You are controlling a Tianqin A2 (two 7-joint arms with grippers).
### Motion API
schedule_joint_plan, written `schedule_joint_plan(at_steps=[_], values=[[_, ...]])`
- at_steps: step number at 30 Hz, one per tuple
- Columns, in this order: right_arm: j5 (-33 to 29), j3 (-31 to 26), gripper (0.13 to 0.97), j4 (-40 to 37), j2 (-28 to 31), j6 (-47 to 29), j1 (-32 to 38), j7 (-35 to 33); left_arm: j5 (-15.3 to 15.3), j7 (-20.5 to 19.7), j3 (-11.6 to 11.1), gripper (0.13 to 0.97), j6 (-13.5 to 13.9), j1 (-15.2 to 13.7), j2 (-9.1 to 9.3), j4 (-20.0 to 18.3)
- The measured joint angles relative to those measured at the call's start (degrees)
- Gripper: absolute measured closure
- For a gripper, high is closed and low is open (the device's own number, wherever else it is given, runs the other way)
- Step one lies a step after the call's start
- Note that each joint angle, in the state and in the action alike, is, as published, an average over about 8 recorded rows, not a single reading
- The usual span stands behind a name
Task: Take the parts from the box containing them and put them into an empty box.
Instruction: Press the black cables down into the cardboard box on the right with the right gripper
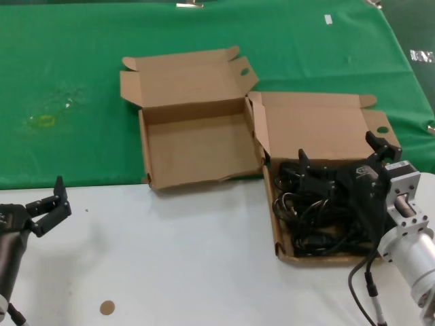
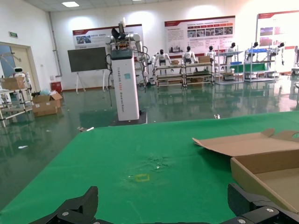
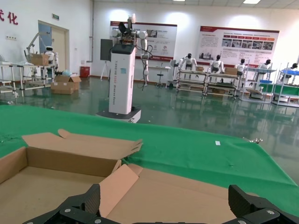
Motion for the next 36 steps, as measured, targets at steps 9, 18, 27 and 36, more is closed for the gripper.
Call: schedule_joint_plan(at_steps=[9, 18, 27, 36], values=[[0.00, 0.00, 0.129, 0.00, 0.00, 0.00, 0.00, 0.00, 0.00, 0.00, 0.00, 0.132, 0.00, 0.00, 0.00, 0.00], [0.00, 0.00, 0.129, 0.00, 0.00, 0.00, 0.00, 0.00, 0.00, 0.00, 0.00, 0.133, 0.00, 0.00, 0.00, 0.00], [0.02, -0.11, 0.129, -0.02, 0.10, 0.08, -0.01, 0.04, 0.00, 0.00, 0.00, 0.148, 0.00, 0.00, 0.00, 0.00], [0.37, -2.22, 0.129, 0.24, 2.84, 1.27, -0.04, 0.56, 0.00, 0.00, 0.00, 0.210, 0.00, 0.00, 0.00, 0.00]])
